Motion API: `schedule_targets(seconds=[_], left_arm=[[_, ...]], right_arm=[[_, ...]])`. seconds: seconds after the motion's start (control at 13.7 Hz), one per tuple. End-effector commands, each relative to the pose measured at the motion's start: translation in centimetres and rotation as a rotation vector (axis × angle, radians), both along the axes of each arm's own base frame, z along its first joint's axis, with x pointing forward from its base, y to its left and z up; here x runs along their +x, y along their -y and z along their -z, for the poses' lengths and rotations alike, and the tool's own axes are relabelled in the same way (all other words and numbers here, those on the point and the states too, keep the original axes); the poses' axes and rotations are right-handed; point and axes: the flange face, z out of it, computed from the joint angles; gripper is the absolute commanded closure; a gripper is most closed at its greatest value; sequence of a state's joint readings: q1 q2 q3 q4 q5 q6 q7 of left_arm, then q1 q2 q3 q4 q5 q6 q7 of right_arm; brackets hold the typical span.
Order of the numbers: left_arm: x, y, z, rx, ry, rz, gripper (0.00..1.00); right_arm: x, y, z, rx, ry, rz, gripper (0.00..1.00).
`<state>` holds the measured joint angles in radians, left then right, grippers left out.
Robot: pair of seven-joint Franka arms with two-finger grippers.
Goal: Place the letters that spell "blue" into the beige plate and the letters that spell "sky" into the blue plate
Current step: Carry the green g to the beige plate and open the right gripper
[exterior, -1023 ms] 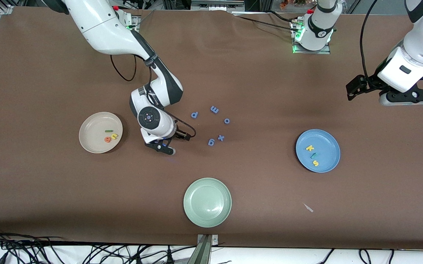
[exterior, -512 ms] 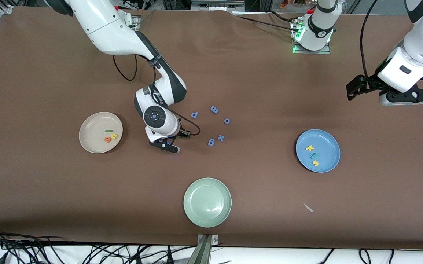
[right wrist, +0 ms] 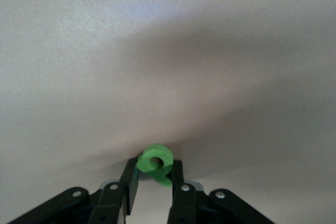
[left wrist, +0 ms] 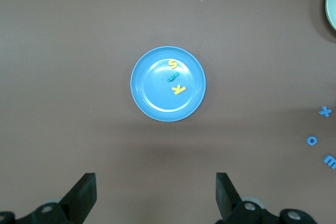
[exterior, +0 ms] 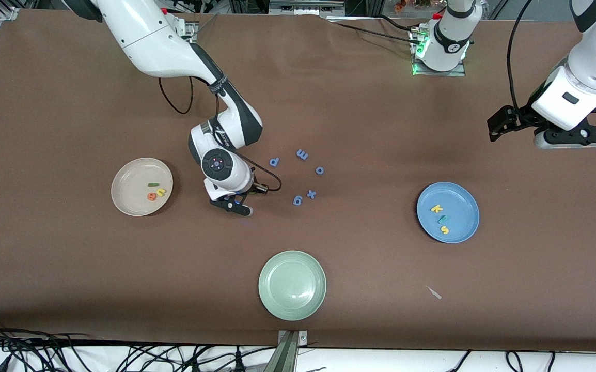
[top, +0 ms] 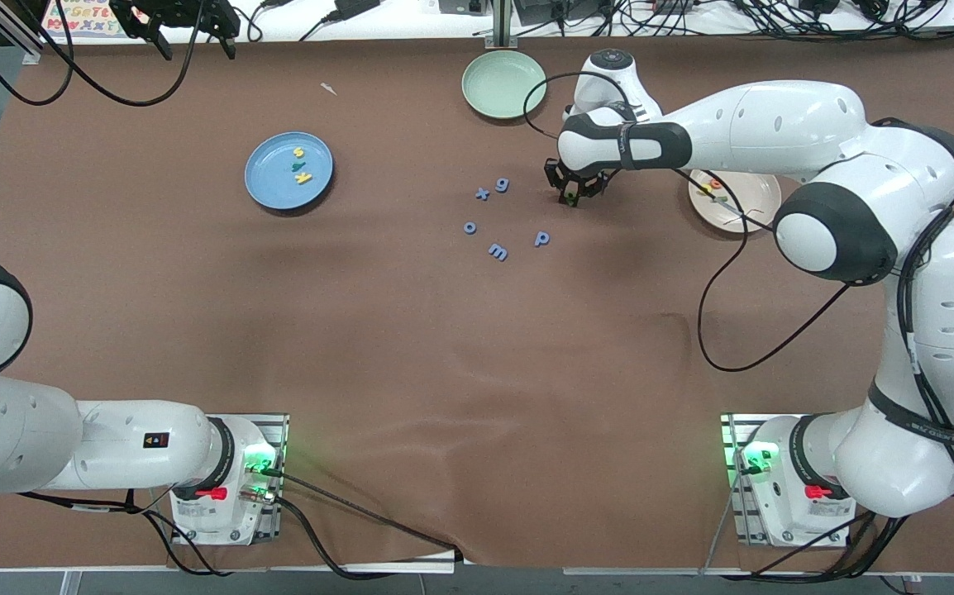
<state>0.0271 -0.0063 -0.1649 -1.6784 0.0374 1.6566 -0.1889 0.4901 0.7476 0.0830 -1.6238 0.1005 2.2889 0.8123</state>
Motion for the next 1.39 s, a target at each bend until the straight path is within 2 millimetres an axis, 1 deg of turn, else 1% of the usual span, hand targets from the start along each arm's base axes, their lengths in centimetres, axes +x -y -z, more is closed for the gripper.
schedule_targets(seconds=[0.0, 0.07, 0.15, 0.29, 0.44, 0.51, 0.66, 0.8, 1.02, 1.1, 1.17, 1.24, 1.32], left_arm=[[0.2, 0.1, -0.5, -0.025, -0.005, 0.015, 0.00], [0.2, 0.1, -0.5, -0.025, -0.004, 0.015, 0.00], [0.2, 0.1, -0.5, -0.025, -0.005, 0.015, 0.00], [0.2, 0.1, -0.5, -0.025, -0.004, 0.015, 0.00], [0.2, 0.1, -0.5, -0.025, -0.005, 0.015, 0.00], [0.2, 0.1, -0.5, -0.025, -0.005, 0.015, 0.00], [0.2, 0.1, -0.5, -0.025, -0.004, 0.015, 0.00], [0.2, 0.1, -0.5, -0.025, -0.005, 0.015, 0.00], [0.2, 0.1, -0.5, -0.025, -0.005, 0.013, 0.00], [0.2, 0.1, -0.5, -0.025, -0.005, 0.013, 0.00], [0.1, 0.1, -0.5, -0.024, -0.007, 0.015, 0.00], [0.1, 0.1, -0.5, -0.024, -0.007, 0.013, 0.00], [0.1, 0.1, -0.5, -0.024, -0.007, 0.015, 0.00]], right_arm=[[1.7, 0.9, -2.1, 0.012, 0.005, 0.031, 0.86], [2.5, 2.1, -3.4, 0.003, -0.010, 0.035, 0.86], [3.2, 3.6, -4.1, -0.010, -0.023, 0.040, 0.86], [3.9, 6.2, -5.8, -0.013, -0.050, -0.037, 0.86], [5.0, 11.1, -6.5, -0.053, -0.100, -0.086, 0.86], [5.5, 13.1, -7.2, -0.066, -0.106, -0.097, 0.86], [6.1, 17.8, -7.3, -0.092, -0.164, -0.132, 0.86], [6.5, 21.8, -7.3, -0.118, -0.208, -0.133, 0.84], [6.7, 27.0, -7.1, -0.124, -0.266, -0.130, 0.83], [6.7, 28.7, -6.9, -0.116, -0.284, -0.124, 0.79], [6.8, 30.0, -6.7, -0.111, -0.295, -0.113, 0.63], [6.6, 30.4, -6.5, -0.110, -0.313, -0.107, 0.19], [6.5, 30.3, -6.6, -0.108, -0.321, -0.098, 0.00]])
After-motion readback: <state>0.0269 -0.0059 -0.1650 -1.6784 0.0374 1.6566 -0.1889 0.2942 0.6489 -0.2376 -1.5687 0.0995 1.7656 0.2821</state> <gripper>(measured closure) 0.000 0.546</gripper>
